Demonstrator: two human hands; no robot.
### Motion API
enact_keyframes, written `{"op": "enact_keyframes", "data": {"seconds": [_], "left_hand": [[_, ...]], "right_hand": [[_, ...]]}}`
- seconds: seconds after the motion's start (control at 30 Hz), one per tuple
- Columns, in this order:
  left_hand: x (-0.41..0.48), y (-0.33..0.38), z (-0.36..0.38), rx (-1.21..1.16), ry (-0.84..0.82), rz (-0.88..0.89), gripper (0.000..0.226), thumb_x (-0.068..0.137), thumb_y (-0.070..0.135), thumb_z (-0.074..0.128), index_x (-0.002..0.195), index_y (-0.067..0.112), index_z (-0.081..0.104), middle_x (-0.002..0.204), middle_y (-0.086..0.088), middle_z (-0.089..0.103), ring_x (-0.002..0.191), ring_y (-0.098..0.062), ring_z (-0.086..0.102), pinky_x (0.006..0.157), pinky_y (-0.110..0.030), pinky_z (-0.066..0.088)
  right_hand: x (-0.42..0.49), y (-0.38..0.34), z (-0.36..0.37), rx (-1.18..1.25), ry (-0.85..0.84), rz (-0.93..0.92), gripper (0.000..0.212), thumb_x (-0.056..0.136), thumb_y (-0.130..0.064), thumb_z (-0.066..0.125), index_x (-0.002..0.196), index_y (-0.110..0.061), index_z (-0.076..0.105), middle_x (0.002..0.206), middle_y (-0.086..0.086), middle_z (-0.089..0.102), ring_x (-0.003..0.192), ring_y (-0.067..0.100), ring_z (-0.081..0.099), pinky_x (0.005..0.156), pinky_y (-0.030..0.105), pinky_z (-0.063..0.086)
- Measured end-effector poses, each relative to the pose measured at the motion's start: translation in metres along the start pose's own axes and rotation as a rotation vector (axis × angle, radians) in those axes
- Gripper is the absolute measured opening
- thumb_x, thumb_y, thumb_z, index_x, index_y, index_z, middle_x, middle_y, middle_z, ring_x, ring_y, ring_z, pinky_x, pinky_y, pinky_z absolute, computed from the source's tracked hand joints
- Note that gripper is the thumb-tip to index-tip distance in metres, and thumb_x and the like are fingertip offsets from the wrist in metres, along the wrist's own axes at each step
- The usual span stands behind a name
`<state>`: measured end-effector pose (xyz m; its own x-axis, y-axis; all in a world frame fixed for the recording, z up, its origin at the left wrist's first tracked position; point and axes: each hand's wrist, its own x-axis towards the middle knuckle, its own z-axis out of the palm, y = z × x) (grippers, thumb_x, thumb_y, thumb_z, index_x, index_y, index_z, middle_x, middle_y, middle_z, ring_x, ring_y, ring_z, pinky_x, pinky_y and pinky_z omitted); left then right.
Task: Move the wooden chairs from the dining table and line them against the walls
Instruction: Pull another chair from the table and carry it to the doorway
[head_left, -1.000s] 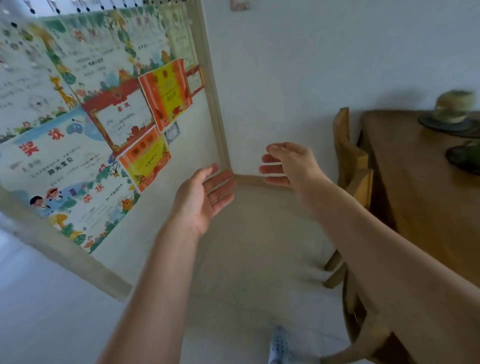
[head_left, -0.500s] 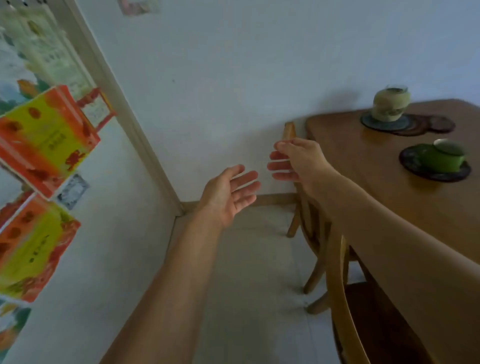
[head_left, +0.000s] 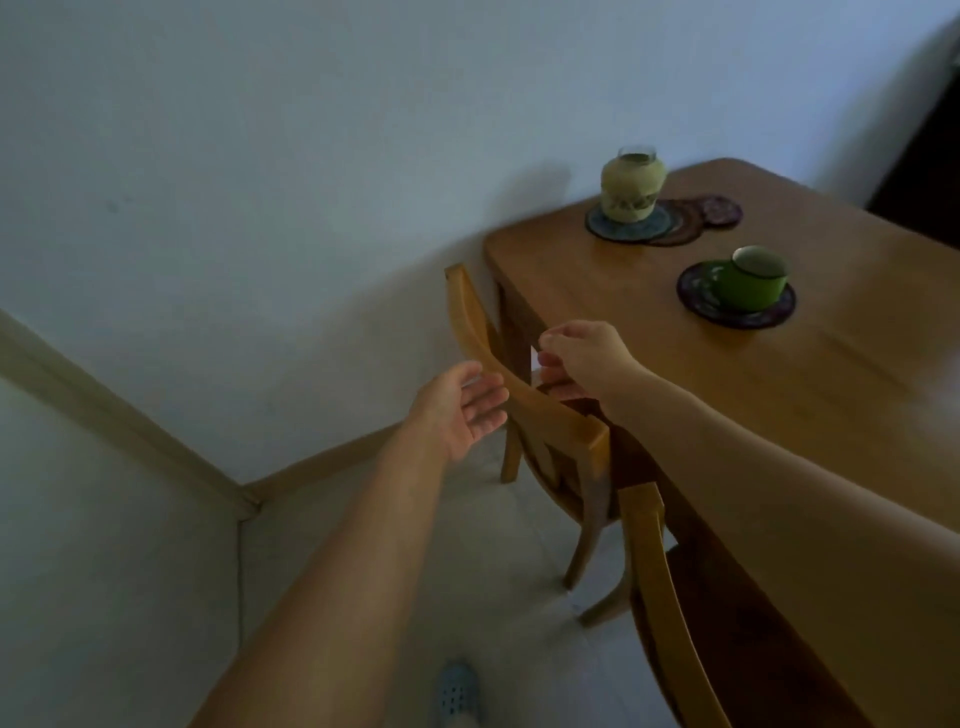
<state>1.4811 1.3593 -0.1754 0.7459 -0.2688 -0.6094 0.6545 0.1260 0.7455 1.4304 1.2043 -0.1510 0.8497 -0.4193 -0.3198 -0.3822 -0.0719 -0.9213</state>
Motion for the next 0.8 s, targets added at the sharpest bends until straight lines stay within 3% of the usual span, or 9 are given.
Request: {"op": "enact_keyframes", "data": {"seconds": [0.1,0.17,0.23,0.3,0.4,0.5,0.6,0.7,0.8], "left_hand": [[0.035,0.009,0.002,0.062,0.029,-0.057,0.042,0.097,0.021,0.055,0.136,0.007,0.049,0.131,-0.015,0.058,0.118,-0.029,0.056,0.090,-0.043,0.050],[0.057,0.014,0.004,0.124,0.028,-0.105,0.044,0.096,0.023,0.057,0.137,0.010,0.048,0.135,-0.011,0.054,0.125,-0.027,0.052,0.090,-0.037,0.046],[0.076,0.017,0.004,0.146,0.000,-0.155,0.036,0.095,0.023,0.059,0.128,0.010,0.054,0.122,-0.009,0.058,0.109,-0.023,0.059,0.079,-0.032,0.047],[0.092,0.020,0.006,0.173,-0.030,-0.198,0.027,0.093,0.022,0.063,0.117,0.011,0.060,0.108,-0.009,0.064,0.084,-0.021,0.061,0.065,-0.030,0.049],[0.113,0.021,0.009,0.221,-0.057,-0.241,0.026,0.091,0.021,0.065,0.113,0.009,0.061,0.095,-0.011,0.066,0.078,-0.022,0.061,0.053,-0.032,0.047],[0.127,0.018,0.015,0.237,-0.083,-0.272,0.038,0.086,0.023,0.072,0.119,0.010,0.059,0.103,-0.014,0.065,0.091,-0.029,0.063,0.072,-0.040,0.055],[0.140,0.016,0.017,0.296,-0.076,-0.283,0.044,0.083,0.019,0.073,0.122,0.007,0.056,0.117,-0.017,0.062,0.108,-0.035,0.059,0.096,-0.050,0.050],[0.150,0.017,0.018,0.332,-0.058,-0.283,0.025,0.083,0.007,0.066,0.106,0.006,0.056,0.105,-0.017,0.060,0.104,-0.034,0.059,0.095,-0.054,0.049],[0.154,0.019,0.017,0.334,-0.048,-0.286,0.016,0.083,0.003,0.063,0.092,0.008,0.052,0.101,-0.017,0.057,0.098,-0.033,0.058,0.088,-0.053,0.052]], "right_hand": [[0.021,0.013,0.004,-0.286,-0.050,0.020,0.034,0.085,-0.032,0.068,0.115,-0.018,0.061,0.102,-0.001,0.065,0.090,0.013,0.063,0.064,0.024,0.050],[0.031,0.018,0.009,-0.434,-0.155,0.096,0.027,0.079,-0.041,0.072,0.099,-0.029,0.059,0.093,-0.006,0.064,0.081,0.008,0.061,0.056,0.020,0.043],[0.037,0.025,0.013,-0.593,-0.233,0.136,0.019,0.078,-0.043,0.070,0.087,-0.033,0.058,0.083,-0.010,0.062,0.071,0.005,0.059,0.052,0.017,0.041],[0.043,0.037,0.019,-0.705,-0.245,0.152,0.021,0.080,-0.036,0.069,0.098,-0.028,0.062,0.085,-0.010,0.061,0.075,0.005,0.057,0.056,0.019,0.041],[0.051,0.052,0.026,-0.794,-0.230,0.169,0.024,0.081,-0.026,0.068,0.105,-0.024,0.064,0.092,-0.005,0.065,0.085,0.013,0.062,0.073,0.028,0.048],[0.055,0.057,0.028,-0.898,-0.235,0.140,0.023,0.082,-0.028,0.065,0.104,-0.025,0.062,0.093,-0.003,0.064,0.087,0.017,0.063,0.081,0.035,0.053],[0.059,0.060,0.026,-0.927,-0.237,0.123,0.025,0.084,-0.033,0.060,0.107,-0.023,0.064,0.091,-0.003,0.065,0.083,0.016,0.063,0.075,0.031,0.052],[0.059,0.061,0.025,-1.006,-0.230,0.050,0.022,0.087,-0.036,0.056,0.103,-0.022,0.064,0.089,-0.004,0.066,0.076,0.012,0.062,0.060,0.023,0.044],[0.057,0.062,0.026,-1.045,-0.237,0.003,0.020,0.089,-0.035,0.056,0.101,-0.021,0.063,0.087,-0.003,0.065,0.071,0.010,0.060,0.054,0.020,0.039]]}}
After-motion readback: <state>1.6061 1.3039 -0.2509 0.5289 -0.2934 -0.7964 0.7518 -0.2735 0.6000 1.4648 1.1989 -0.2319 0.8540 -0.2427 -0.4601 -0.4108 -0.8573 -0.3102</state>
